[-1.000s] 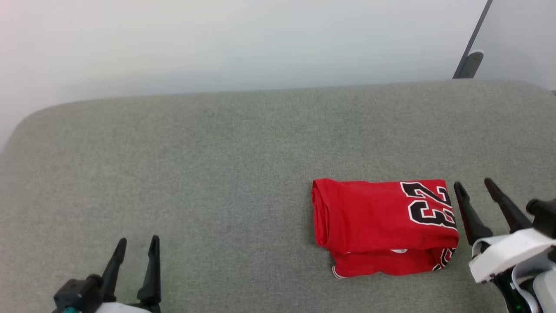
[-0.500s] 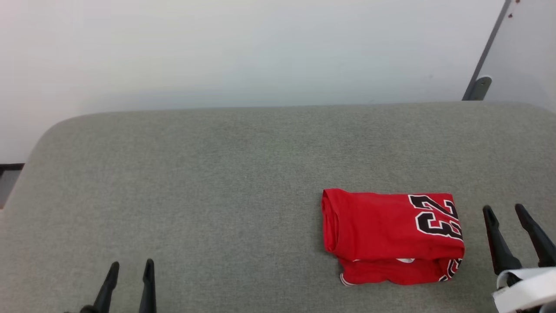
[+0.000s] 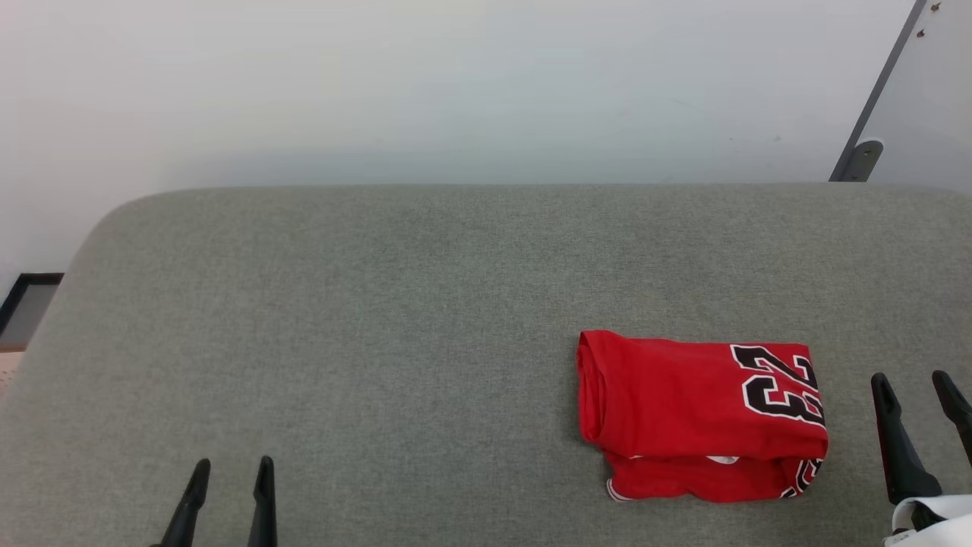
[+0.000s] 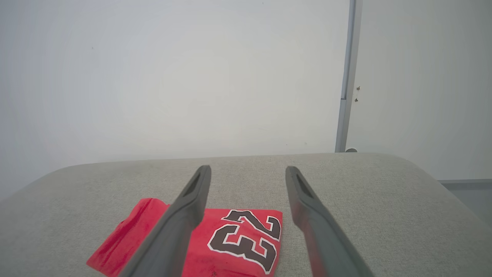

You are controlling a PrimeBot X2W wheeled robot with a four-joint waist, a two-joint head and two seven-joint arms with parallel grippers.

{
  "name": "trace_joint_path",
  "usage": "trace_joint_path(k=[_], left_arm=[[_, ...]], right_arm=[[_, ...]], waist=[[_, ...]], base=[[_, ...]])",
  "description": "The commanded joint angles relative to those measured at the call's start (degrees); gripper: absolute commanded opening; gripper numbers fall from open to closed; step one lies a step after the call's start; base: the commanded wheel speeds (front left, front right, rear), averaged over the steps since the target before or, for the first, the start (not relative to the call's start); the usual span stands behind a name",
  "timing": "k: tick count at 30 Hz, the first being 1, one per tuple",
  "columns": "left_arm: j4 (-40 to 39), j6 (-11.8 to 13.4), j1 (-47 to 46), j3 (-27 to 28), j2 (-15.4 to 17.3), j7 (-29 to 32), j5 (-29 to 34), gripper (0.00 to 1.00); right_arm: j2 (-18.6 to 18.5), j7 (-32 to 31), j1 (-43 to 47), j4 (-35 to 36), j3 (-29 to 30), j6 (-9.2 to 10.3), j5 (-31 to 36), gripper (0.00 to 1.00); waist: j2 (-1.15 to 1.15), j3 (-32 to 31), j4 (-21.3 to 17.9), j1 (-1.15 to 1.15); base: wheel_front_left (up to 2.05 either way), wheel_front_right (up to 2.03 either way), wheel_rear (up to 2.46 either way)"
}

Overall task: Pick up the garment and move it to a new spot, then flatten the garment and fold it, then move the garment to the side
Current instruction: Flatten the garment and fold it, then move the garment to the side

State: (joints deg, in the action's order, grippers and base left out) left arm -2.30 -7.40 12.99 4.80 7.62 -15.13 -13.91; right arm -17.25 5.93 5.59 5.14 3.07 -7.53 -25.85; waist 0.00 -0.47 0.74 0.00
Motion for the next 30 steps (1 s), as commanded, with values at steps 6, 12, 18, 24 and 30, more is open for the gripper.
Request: trace_joint_path(k=[6,12,18,24,30], left_arm=[[0.3,-0.1,0.1,-0.3,0.3,0.0,0.5,1.00],[0.5,-0.1,-0.7,-1.0,0.6,0.0,0.4,1.00],[0.3,-0.1,-1.8,-1.2,-0.2,0.0,0.1,1.00],[1.5,-0.1,-5.7,-3.1,0.9,0.0,0.5,1.00],[3.0,-0.1,-10.2,-5.5,1.9,0.0,0.4,1.00]], right_arm=[[1.6,-1.5,1.1,1.8,0.7,0.10,1.0,1.00],[2.2,-2.9,1.6,2.6,0.9,0.10,1.4,1.00],[0.4,-12.5,-1.1,2.0,1.4,0.10,1.2,1.00],[-3.7,-33.1,-8.0,1.8,1.5,0.10,-0.5,1.00],[-6.4,-53.7,-15.0,-1.2,2.2,0.10,-4.0,1.00]], waist=[[0.00,0.0,-0.4,0.00],[0.00,0.3,0.0,0.00],[0.00,1.7,0.8,0.00],[0.00,6.2,1.4,0.00],[0.00,10.0,2.3,0.00]], base=[[0.00,0.00,0.00],[0.00,0.00,0.00],[0.00,0.00,0.00],[0.00,0.00,0.00],[0.00,0.00,0.00]])
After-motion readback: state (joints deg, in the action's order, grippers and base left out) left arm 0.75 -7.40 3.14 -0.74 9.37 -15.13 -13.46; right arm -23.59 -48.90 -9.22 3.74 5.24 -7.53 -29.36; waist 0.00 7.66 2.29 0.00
